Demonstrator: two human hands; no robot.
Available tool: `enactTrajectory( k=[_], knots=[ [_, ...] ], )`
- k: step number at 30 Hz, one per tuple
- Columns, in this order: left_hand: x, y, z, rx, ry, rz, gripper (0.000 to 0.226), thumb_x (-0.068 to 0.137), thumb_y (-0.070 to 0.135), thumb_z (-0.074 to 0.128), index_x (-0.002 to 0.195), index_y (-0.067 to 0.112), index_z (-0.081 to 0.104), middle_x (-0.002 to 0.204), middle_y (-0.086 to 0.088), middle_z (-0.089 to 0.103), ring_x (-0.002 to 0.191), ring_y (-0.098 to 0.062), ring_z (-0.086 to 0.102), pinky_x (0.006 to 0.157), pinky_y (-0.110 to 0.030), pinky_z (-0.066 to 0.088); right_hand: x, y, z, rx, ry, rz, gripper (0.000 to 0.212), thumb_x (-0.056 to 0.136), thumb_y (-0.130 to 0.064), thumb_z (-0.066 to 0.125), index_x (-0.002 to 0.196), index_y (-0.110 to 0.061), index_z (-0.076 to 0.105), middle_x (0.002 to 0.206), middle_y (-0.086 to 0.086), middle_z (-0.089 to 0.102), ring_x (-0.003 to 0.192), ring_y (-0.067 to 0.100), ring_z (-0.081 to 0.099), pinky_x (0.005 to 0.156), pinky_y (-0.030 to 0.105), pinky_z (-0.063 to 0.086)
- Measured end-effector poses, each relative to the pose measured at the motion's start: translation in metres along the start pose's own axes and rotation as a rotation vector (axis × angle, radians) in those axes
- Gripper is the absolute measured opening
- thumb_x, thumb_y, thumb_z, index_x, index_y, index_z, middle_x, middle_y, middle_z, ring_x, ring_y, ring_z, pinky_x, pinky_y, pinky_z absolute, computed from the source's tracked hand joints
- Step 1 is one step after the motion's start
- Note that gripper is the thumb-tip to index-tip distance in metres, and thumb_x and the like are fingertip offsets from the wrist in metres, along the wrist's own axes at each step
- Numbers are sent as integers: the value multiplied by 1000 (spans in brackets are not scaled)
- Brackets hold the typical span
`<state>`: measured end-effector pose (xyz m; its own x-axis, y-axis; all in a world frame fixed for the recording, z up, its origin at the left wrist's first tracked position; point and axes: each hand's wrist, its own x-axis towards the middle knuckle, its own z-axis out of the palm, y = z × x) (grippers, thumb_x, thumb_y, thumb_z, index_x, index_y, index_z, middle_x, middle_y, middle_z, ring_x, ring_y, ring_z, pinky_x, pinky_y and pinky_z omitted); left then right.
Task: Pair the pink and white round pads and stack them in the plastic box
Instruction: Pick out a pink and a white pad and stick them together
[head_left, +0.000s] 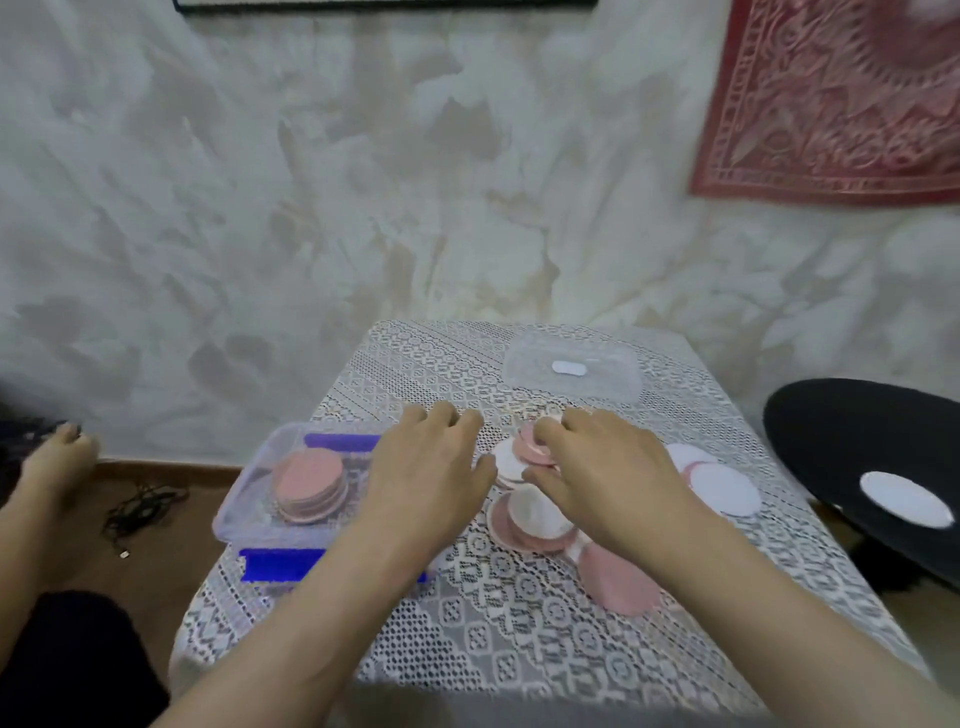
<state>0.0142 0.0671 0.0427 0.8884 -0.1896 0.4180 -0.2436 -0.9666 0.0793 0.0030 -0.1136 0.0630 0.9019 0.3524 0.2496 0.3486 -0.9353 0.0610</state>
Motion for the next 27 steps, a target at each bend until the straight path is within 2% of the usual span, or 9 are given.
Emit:
enactTrajectory(
  k=[5, 10, 14, 16, 23, 27],
  knots=[
    [6, 48, 30, 4, -26, 86, 41, 91, 45, 54, 121, 19, 64, 108, -2, 66, 95, -27, 57, 70, -37, 47, -30, 42, 8, 1, -54, 127, 39, 101, -56, 41, 123, -26, 49, 117, -1, 56, 113, 26, 52, 73, 36, 36],
    [-6, 80, 63, -3, -115, 109, 41, 95, 44, 45, 124, 21, 61, 120, -3, 62, 103, -28, 54, 80, -39, 50, -58, 64, 33, 46, -128, 206, 36, 101, -51, 44, 126, -26, 49, 125, -1, 53, 112, 25, 52, 76, 37, 39],
    [-14, 88, 75, 25, -116, 105, 35, 92, 39, 49, 115, 18, 64, 113, -6, 65, 93, -28, 56, 76, -40, 51, -72, 71, 54, 107, -122, 225, 33, 101, -53, 42, 121, -27, 50, 123, -2, 47, 106, 23, 50, 78, 38, 49],
    [-14, 87, 77, 24, -100, 107, 33, 92, 39, 52, 115, 18, 65, 113, -5, 66, 94, -29, 56, 76, -40, 51, -73, 73, 56, 143, -102, 232, 31, 100, -54, 43, 116, -29, 52, 120, -4, 47, 104, 21, 50, 79, 40, 52],
    [-22, 77, 69, -24, -101, 95, 39, 91, 36, 51, 122, 16, 65, 118, -6, 68, 99, -32, 58, 81, -42, 50, -74, 75, 50, 209, -120, 222, 31, 100, -53, 43, 115, -29, 56, 116, -6, 49, 100, 19, 51, 80, 38, 51],
    [-34, 67, 64, -17, -70, 73, 36, 91, 36, 63, 121, 17, 67, 116, -6, 69, 98, -31, 59, 79, -39, 49, -77, 62, 49, 273, -126, 180, 36, 102, -53, 42, 126, -31, 56, 122, -10, 49, 107, 16, 50, 83, 35, 48]
  ],
)
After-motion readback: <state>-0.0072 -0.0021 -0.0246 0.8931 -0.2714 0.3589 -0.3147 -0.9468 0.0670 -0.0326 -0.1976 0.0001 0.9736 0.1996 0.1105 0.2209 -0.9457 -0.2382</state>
